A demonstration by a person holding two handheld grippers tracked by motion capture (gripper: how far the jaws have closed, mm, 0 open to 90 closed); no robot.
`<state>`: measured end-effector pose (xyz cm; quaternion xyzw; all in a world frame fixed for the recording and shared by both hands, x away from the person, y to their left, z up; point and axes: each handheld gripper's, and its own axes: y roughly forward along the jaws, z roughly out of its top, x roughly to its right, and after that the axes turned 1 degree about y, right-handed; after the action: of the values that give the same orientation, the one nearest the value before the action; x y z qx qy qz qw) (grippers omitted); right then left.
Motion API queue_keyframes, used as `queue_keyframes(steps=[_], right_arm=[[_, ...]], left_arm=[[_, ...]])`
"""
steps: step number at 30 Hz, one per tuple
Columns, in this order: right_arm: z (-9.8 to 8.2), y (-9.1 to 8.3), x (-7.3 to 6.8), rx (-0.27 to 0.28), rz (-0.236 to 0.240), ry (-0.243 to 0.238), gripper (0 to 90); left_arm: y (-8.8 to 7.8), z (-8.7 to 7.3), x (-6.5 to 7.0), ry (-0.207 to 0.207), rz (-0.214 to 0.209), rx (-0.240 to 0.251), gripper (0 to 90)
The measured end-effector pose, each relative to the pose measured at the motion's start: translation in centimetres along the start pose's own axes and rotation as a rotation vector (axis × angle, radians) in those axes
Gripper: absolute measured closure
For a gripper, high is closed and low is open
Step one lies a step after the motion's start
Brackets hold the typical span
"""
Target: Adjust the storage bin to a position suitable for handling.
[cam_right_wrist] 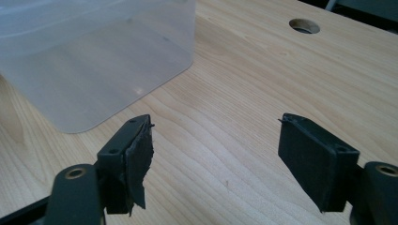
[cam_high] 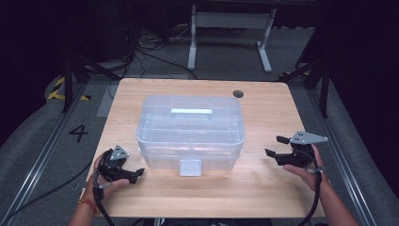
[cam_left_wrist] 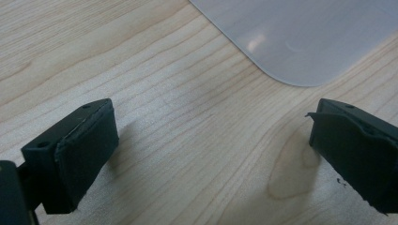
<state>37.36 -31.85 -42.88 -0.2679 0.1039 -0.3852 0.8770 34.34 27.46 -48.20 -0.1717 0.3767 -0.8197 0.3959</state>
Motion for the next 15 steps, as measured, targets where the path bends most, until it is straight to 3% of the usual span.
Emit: queue_keyframes(steps=[9,15], right_arm=[[1.4,-1.3,-1.0,0.037,0.009,-0.015,30.6],[3.2,-2.7,-1.8,0.084,0.016,-0.042,32.1]], left_arm=[[0.0,0.0,0.0,0.000,-0.001,0.002,2.5],[0.0,-0.1,0.1,-0.015,-0.002,0.010,3.3]])
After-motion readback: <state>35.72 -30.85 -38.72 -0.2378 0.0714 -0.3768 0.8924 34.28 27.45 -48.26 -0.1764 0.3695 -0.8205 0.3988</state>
